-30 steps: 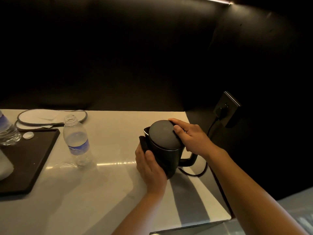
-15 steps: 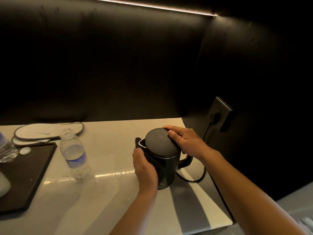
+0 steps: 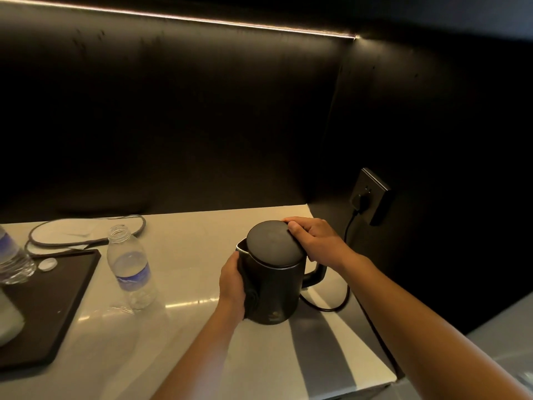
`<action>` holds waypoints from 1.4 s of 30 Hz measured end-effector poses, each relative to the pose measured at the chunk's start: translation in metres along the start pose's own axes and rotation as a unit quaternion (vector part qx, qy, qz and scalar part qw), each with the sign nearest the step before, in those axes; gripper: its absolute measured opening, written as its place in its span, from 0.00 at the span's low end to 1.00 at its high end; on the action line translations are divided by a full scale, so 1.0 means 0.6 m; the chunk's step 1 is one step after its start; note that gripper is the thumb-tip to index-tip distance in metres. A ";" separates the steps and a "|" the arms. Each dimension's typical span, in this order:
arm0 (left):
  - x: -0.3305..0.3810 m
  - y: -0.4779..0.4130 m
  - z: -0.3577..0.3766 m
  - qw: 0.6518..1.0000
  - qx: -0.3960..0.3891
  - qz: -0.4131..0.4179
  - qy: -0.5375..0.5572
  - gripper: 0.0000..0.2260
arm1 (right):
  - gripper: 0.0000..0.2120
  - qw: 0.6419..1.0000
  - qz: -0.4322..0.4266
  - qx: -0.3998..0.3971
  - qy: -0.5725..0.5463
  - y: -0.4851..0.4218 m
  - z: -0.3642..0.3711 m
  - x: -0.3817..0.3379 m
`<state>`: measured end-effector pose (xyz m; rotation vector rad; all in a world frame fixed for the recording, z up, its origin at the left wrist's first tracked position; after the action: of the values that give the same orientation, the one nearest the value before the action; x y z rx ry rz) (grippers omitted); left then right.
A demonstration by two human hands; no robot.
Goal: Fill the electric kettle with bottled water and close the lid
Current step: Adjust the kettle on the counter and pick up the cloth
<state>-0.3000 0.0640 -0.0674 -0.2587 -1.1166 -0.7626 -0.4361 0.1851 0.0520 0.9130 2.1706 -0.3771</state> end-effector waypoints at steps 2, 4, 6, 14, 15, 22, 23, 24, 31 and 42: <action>0.021 -0.008 0.010 0.999 -0.039 -0.025 0.013 0.24 | 0.16 1.000 -0.001 -0.004 -0.001 0.002 0.000 0.000; 0.036 -0.013 0.016 0.997 -0.063 -0.024 0.026 0.27 | 0.16 1.000 0.002 -0.010 -0.012 0.002 0.000 0.002; 0.040 -0.014 0.021 0.995 -0.087 -0.026 0.039 0.26 | 0.16 1.000 0.008 -0.011 -0.020 0.001 0.002 0.003; 0.021 -0.042 0.007 0.990 -0.089 -0.051 -0.098 0.19 | 0.16 1.000 0.001 0.001 -0.004 -0.010 0.005 0.003; 0.020 -0.046 0.006 0.987 -0.089 -0.062 -0.115 0.17 | 0.16 1.000 0.003 0.003 -0.006 -0.009 0.005 0.003; 0.056 -0.077 0.025 0.979 -0.125 -0.087 -0.137 0.17 | 0.17 1.000 0.009 0.022 -0.006 -0.004 0.005 0.008; 0.053 -0.079 0.026 0.979 -0.131 -0.087 -0.128 0.17 | 0.16 1.000 0.008 0.026 -0.007 -0.003 0.005 0.008; 0.048 -0.081 0.026 0.980 -0.131 -0.088 -0.121 0.18 | 0.16 1.000 0.008 0.029 -0.008 -0.003 0.005 0.007; -0.009 -0.058 -0.007 0.980 -0.092 -0.125 -0.127 0.20 | 0.16 0.999 0.005 0.051 -0.012 0.000 0.004 0.003; -0.039 0.010 -0.015 0.994 -0.015 0.106 -0.008 0.20 | 0.19 0.990 0.019 0.138 0.027 0.028 0.010 0.013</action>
<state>-0.2949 0.0734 -0.0910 -0.4023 -1.0746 -0.5904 -0.4245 0.1975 0.0425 1.1257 2.1803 -0.6514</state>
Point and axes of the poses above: each hand's wrist, its own y-axis away from the middle knuckle, its own z-axis out of the palm, x = y × z, the point moved 6 cm from there along -y, towards the middle knuckle, and after that the axes turned 9 degrees about z, right-handed, at the moved point
